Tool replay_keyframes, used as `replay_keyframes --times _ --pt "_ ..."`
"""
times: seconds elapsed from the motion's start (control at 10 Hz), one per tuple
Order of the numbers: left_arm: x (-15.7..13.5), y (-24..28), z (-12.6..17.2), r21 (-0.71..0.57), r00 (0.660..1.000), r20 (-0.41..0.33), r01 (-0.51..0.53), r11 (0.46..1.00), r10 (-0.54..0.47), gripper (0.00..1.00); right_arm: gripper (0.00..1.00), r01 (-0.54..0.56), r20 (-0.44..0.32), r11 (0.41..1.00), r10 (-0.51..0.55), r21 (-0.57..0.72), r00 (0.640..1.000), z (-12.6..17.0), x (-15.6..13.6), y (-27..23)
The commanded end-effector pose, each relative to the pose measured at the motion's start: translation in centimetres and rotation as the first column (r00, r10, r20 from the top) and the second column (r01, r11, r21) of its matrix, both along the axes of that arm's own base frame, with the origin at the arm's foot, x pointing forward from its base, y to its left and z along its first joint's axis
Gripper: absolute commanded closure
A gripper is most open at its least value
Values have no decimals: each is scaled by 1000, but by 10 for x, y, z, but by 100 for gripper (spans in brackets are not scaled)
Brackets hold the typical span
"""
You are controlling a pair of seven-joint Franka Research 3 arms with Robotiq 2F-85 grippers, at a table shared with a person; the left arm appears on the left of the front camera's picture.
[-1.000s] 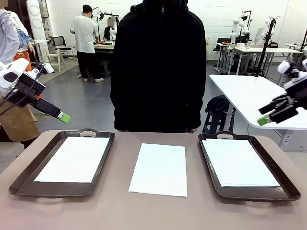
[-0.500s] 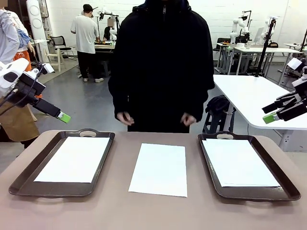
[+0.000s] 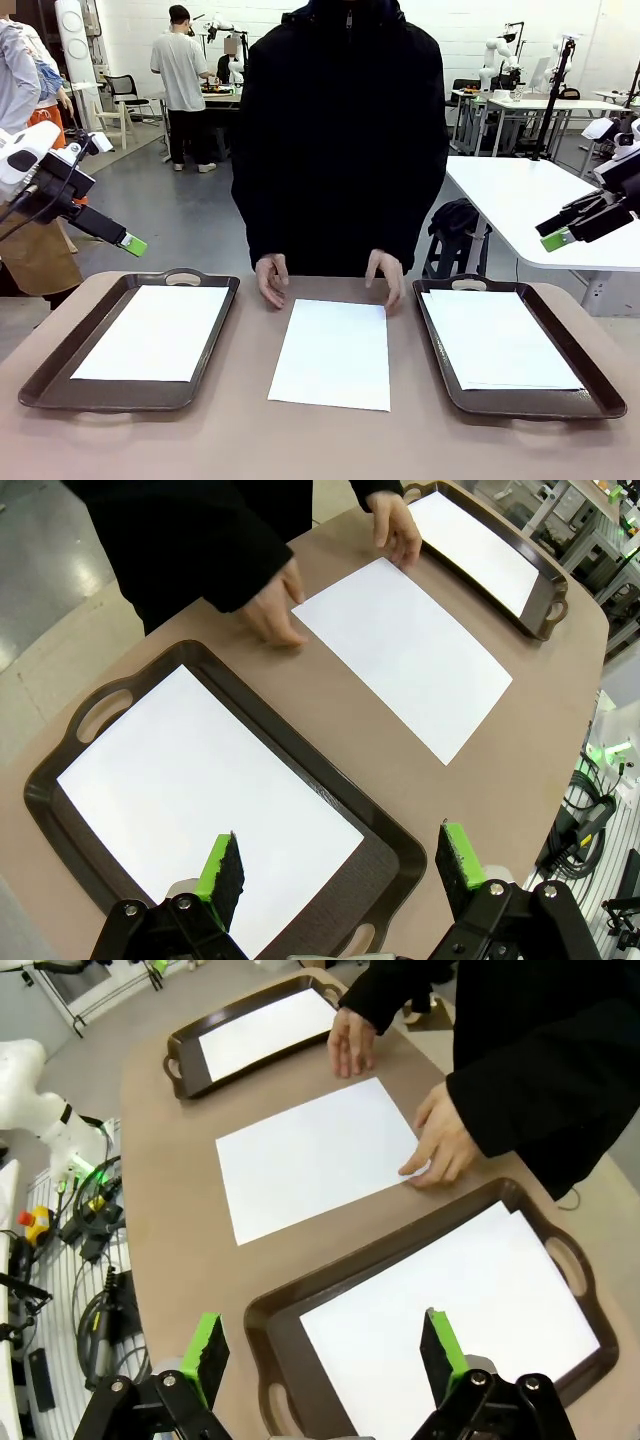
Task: Sort the A4 documents.
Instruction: Receive the A4 Paper.
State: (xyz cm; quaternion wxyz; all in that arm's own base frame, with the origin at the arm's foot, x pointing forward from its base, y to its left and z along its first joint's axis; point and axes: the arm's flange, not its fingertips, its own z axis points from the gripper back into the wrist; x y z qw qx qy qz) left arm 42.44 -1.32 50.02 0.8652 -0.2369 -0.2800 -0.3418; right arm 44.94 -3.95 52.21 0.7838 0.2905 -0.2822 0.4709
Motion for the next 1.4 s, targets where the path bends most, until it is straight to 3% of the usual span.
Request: replay_keyframes --times 0.0,1.3 --pt "0 1 0 -4 1000 1 1 1000 -1 0 0 3 -16 1000 -3 -28 1000 1 0 -1" --pt "0 1 0 -4 1000 1 1 1000 -1 0 0 0 0 1000 0 0 1000 0 0 0"
